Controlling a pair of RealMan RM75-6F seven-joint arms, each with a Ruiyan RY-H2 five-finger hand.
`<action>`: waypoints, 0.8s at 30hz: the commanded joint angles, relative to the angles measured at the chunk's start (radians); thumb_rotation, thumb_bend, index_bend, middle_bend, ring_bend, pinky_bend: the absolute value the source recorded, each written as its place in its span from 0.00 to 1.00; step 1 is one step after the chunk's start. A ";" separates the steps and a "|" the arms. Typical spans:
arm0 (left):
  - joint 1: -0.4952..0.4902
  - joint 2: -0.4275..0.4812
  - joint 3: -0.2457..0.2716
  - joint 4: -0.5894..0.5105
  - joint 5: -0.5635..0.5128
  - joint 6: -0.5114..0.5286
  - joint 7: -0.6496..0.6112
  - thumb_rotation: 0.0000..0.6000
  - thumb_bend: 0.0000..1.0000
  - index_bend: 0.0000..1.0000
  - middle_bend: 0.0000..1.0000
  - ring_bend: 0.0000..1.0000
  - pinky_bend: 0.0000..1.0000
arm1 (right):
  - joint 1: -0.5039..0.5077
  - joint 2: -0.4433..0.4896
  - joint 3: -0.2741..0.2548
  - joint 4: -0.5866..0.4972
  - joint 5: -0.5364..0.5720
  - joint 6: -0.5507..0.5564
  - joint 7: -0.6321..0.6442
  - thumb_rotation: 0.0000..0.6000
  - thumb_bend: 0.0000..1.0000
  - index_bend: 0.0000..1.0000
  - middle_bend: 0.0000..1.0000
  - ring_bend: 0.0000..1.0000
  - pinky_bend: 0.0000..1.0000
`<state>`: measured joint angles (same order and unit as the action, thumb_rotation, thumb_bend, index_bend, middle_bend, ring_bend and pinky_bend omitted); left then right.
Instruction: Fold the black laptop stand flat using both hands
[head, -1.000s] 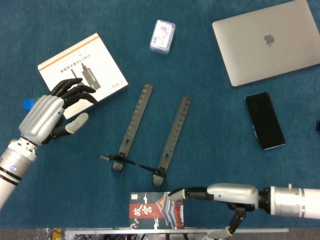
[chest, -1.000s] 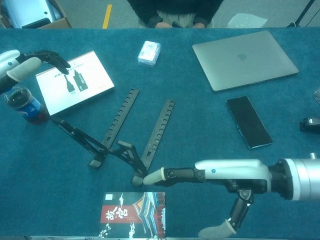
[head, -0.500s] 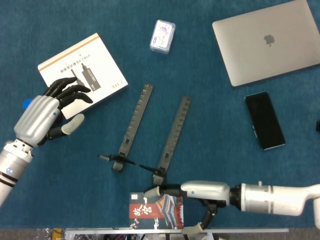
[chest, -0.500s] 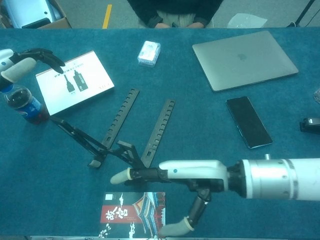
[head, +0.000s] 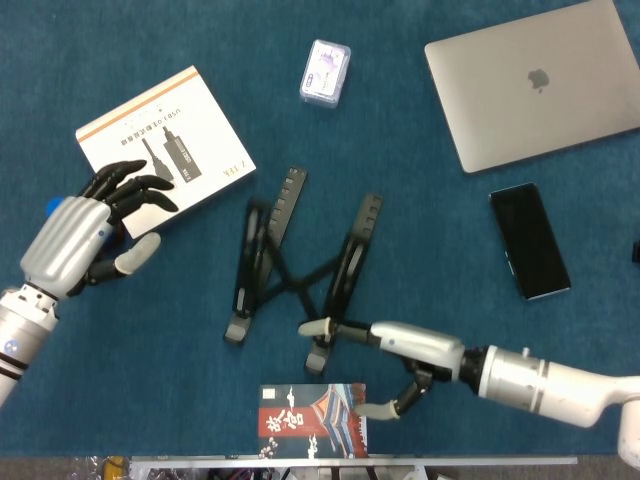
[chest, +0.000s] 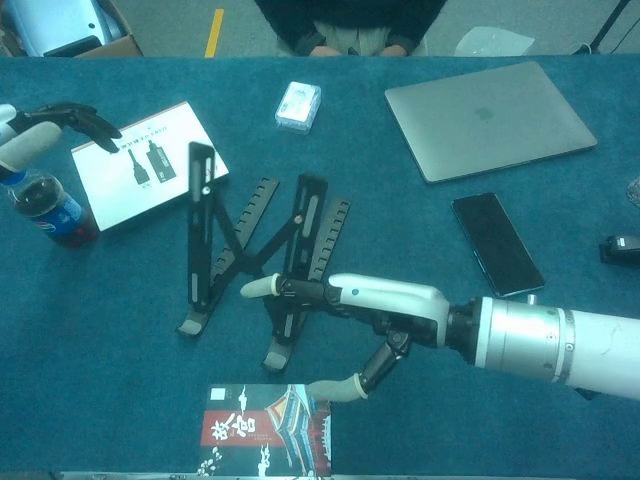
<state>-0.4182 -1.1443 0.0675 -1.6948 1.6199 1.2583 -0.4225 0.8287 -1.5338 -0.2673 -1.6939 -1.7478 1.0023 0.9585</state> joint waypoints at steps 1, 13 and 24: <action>0.002 0.002 0.002 0.000 0.003 -0.003 0.000 0.00 0.21 0.31 0.21 0.06 0.05 | -0.016 0.017 0.002 -0.001 0.019 0.005 -0.014 1.00 0.27 0.00 0.00 0.00 0.00; -0.006 0.008 0.002 -0.026 -0.014 -0.058 0.104 0.30 0.21 0.34 0.30 0.20 0.16 | -0.050 0.155 -0.005 -0.042 -0.005 0.048 -0.197 1.00 0.28 0.00 0.00 0.00 0.00; -0.046 -0.025 0.013 -0.047 -0.033 -0.177 0.123 0.31 0.21 0.39 0.43 0.34 0.28 | -0.121 0.185 0.036 -0.064 0.020 0.081 -0.505 1.00 0.28 0.00 0.00 0.00 0.00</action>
<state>-0.4552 -1.1621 0.0784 -1.7461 1.5890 1.0953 -0.3011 0.7245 -1.3544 -0.2425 -1.7552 -1.7359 1.0750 0.4816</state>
